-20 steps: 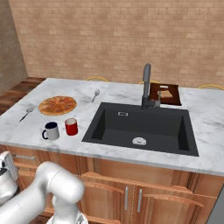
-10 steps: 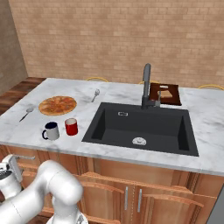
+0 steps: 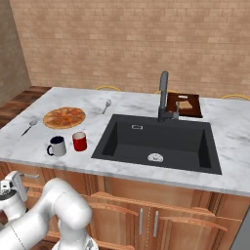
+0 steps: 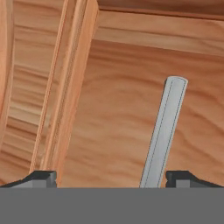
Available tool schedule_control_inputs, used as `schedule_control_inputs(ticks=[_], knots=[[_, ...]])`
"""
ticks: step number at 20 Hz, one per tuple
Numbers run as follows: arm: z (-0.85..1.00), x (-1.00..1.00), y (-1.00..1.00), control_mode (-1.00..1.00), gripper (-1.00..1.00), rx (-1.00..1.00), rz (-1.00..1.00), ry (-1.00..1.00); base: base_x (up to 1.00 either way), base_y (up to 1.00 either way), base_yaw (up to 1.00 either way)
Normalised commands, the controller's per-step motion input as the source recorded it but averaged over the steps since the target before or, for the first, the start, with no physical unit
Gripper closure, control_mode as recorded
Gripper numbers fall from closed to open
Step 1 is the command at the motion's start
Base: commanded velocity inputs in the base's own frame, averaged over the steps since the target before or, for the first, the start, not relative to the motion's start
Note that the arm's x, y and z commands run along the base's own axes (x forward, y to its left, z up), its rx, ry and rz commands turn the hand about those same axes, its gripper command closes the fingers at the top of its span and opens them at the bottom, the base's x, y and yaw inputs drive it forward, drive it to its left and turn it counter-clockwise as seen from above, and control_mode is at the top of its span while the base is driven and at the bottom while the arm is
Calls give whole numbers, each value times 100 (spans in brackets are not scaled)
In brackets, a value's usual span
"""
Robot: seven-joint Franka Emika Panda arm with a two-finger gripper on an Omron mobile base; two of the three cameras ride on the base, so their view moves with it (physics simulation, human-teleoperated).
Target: Take the pizza cutter from the drawer on the left and place it on the dining counter for cutting.
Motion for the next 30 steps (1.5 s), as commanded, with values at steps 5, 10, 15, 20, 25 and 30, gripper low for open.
schedule_control_inputs(ticks=[5, 10, 15, 20, 25, 30], knots=[[0, 10, 0, -100, -100, 0, 0, 0, 0, 0, 0], [0, 10, 0, -100, -100, 0, 0, -2, 0, 0, 0], [0, 16, 0, -100, -100, 0, 0, -2, 0, 0, 0], [0, 20, 0, -100, -100, 0, 0, -1, 0, 0, 0], [0, 24, 0, -100, -100, 0, 0, 0, 0, 0, 0], [0, 11, -1, -100, -100, 0, 0, 0, 0, 0, 0]])
